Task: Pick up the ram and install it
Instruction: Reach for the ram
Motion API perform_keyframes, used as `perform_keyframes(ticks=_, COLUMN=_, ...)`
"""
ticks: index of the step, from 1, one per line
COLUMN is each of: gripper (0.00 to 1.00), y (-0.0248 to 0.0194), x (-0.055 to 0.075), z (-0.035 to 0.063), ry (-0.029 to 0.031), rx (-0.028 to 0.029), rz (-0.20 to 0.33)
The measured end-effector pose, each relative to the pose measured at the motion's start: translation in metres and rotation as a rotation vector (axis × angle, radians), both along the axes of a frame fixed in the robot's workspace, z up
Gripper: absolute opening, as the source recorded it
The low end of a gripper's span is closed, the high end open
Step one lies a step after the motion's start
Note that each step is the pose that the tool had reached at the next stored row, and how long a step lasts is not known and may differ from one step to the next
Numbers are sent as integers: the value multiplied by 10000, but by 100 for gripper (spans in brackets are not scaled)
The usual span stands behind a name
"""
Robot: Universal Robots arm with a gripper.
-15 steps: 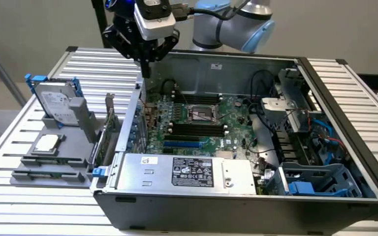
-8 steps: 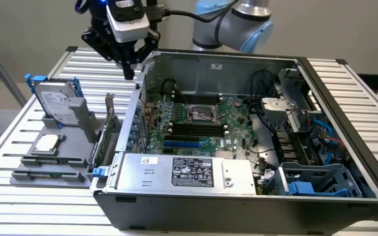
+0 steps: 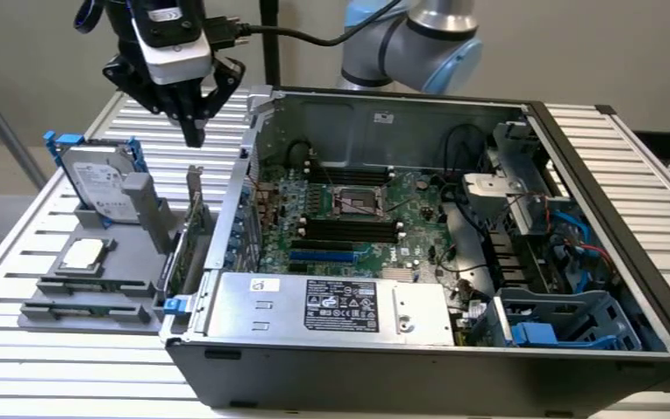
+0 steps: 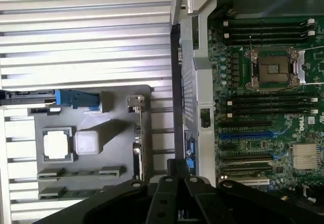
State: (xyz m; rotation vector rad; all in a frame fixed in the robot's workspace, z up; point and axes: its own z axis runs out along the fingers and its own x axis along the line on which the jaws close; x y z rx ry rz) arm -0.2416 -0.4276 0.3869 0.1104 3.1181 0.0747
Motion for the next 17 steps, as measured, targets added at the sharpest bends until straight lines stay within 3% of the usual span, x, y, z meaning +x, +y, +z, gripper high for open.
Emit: perform_keyframes(ticks=17, gripper=11, y=-58, x=-775, z=-164, ry=8, rx=-27, rz=0)
